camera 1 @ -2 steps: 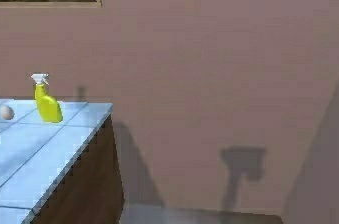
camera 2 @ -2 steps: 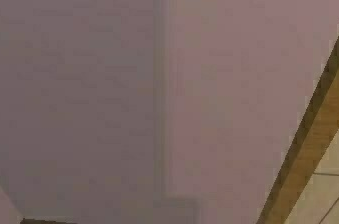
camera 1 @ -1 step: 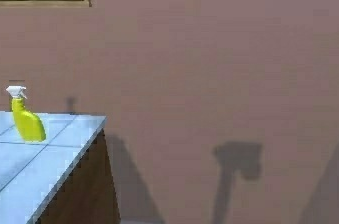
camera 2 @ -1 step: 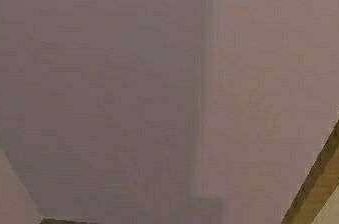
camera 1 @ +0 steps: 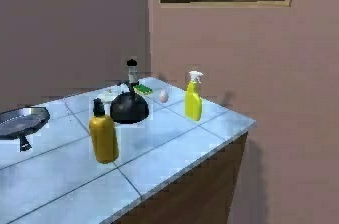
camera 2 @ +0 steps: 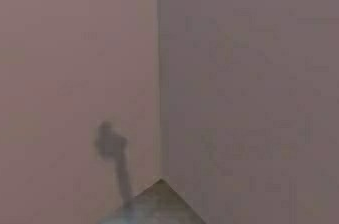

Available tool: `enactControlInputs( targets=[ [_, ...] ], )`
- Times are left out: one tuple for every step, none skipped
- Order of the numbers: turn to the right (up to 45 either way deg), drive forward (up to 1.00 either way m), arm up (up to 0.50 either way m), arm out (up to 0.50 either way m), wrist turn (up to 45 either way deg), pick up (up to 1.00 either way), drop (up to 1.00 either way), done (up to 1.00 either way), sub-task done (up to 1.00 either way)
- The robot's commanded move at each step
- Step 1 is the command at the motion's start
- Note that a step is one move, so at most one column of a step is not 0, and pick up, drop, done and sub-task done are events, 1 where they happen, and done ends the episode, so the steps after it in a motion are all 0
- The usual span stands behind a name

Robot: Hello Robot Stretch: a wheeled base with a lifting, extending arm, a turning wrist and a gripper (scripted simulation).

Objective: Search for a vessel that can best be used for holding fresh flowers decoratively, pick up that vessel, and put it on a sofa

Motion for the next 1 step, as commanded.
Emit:
enactControlInputs(
  targets=[
    [-45.0, 0.00, 0.00, 0.00, 0.0, 0.00, 0.00, 0.00, 0.00]
  ],
)
